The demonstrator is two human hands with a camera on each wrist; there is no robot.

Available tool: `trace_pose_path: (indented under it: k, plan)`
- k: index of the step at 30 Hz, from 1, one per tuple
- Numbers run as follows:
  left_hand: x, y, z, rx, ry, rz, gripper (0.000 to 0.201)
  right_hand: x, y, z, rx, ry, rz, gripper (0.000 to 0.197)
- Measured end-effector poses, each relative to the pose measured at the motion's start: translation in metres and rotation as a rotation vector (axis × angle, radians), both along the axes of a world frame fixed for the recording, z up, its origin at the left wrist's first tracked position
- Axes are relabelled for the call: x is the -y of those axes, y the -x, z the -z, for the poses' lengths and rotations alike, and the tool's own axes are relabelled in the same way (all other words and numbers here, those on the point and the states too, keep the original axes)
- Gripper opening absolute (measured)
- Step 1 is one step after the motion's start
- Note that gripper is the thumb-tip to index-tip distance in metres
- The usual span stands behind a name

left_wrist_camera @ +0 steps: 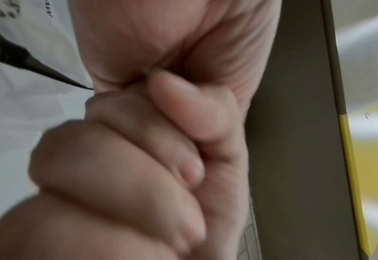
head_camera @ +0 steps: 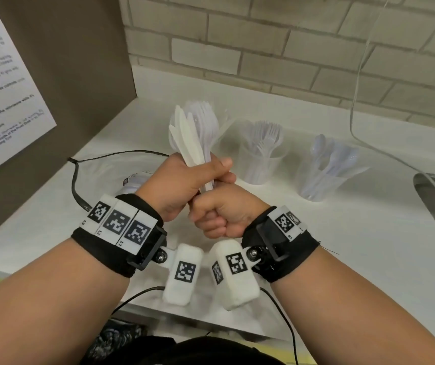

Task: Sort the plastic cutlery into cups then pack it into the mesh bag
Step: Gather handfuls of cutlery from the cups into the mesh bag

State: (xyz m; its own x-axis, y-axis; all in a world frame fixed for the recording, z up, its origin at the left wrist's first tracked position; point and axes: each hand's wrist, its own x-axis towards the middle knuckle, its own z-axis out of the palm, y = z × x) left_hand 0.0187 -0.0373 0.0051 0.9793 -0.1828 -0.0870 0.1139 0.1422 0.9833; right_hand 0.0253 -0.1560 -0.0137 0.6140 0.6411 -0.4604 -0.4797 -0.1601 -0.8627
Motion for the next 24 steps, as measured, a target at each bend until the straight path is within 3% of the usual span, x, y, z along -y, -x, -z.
trace_pose_path:
  k: [2, 4, 7, 10, 12, 14, 15, 19, 24]
  plan:
    - [-0.006, 0.001, -0.002, -0.012, 0.126, 0.163, 0.015, 0.004, 0.001, 0.000, -0.108, -0.127, -0.112, 0.037]
    - [-0.009, 0.002, -0.004, 0.013, 0.158, 0.227, 0.018, 0.001, 0.004, 0.001, -0.108, -0.162, -0.151, 0.030]
    - [-0.003, 0.001, -0.007, 0.052, 0.110, 0.005, 0.023, -0.003, 0.003, -0.007, 0.178, 0.049, -0.045, 0.008]
    - [-0.006, -0.005, -0.006, -0.017, 0.189, -0.317, 0.018, 0.009, -0.009, -0.022, 0.446, 0.324, 0.099, 0.041]
    - [-0.011, -0.008, -0.004, -0.056, 0.113, -0.383, 0.015, 0.013, -0.014, -0.032, 0.520, 0.271, 0.355, 0.037]
    - [-0.010, -0.006, -0.002, -0.085, -0.007, -0.334, 0.013, 0.012, -0.015, -0.039, 0.599, 0.182, 0.538, 0.026]
    - [-0.009, -0.004, -0.001, -0.090, -0.043, -0.295, 0.013, 0.009, -0.015, -0.042, 0.642, 0.183, 0.546, 0.024]
    - [-0.002, -0.001, 0.001, -0.102, -0.070, -0.180, 0.019, -0.004, -0.014, -0.039, 0.713, 0.267, 0.458, 0.034]
    - [-0.009, 0.002, 0.005, -0.069, -0.036, -0.027, 0.033, 0.001, -0.018, -0.034, 0.636, 0.208, 0.434, 0.035]
